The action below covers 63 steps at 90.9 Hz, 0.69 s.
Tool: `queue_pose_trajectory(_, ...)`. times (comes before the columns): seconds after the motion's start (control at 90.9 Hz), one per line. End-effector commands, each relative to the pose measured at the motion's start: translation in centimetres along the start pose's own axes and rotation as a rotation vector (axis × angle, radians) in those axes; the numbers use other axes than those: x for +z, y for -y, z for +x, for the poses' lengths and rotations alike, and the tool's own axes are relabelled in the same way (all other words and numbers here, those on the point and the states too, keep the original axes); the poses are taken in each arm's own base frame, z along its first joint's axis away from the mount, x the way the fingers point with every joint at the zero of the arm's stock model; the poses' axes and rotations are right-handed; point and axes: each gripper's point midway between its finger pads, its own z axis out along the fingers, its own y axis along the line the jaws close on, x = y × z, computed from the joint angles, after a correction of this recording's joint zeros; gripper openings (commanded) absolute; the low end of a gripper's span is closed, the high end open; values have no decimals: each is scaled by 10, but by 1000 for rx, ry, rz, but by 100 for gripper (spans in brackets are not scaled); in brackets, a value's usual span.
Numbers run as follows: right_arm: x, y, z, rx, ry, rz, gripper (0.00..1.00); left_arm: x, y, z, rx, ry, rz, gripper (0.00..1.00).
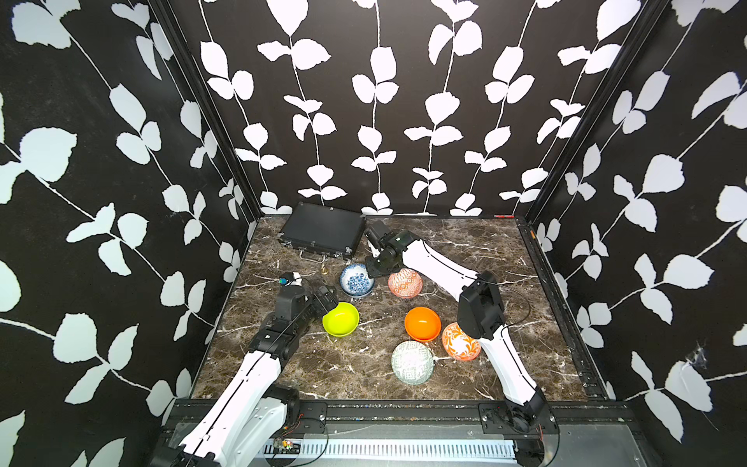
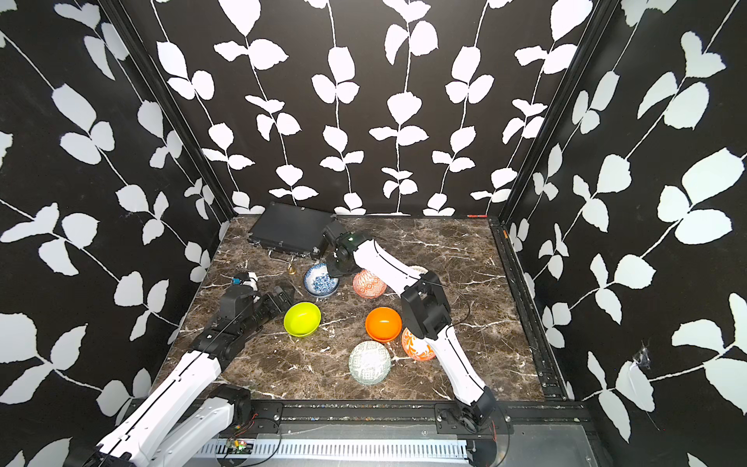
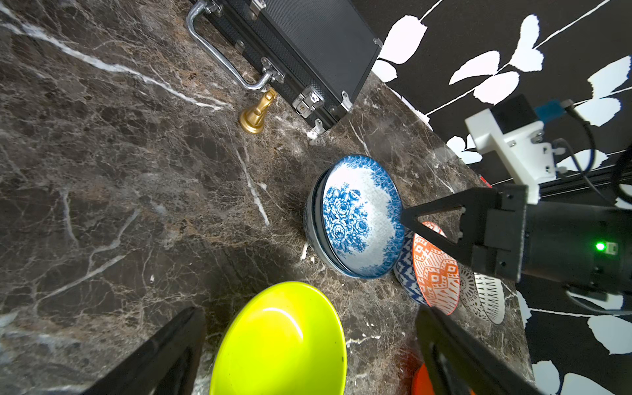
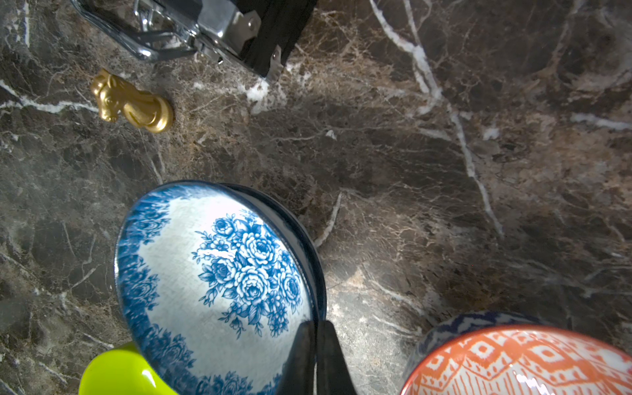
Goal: Stack the bowls
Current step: Place the bowl on the bowl.
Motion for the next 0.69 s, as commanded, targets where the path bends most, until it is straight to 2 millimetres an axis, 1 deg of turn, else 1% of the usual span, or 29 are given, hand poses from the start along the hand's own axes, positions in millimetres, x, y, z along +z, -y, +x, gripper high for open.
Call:
queue_pose_trajectory(0.0, 1, 1, 3, 2, -15, 1, 6, 1, -4, 2, -4, 3, 0, 99)
queue_pose_trajectory(0.286, 8, 1, 6, 8, -40, -2, 7, 1, -3, 2, -3, 3, 0, 99)
queue_pose_trajectory(0.44, 7, 3, 7, 8, -42, 1, 10, 1, -3, 2, -4, 2, 2, 99)
queue_pose_trajectory(0.528, 4, 1, 6, 10, -39, -4, 15, 1, -3, 2, -2, 2, 2, 99)
queue_pose_trajectory(0.572, -2, -1, 3, 9, -26, -9, 22, 1, -3, 2, -3, 3, 2, 99)
queue_pose_trajectory(0.682, -19, -4, -4, 8, 18, -19, 35, 2, -3, 1, -2, 3, 2, 99)
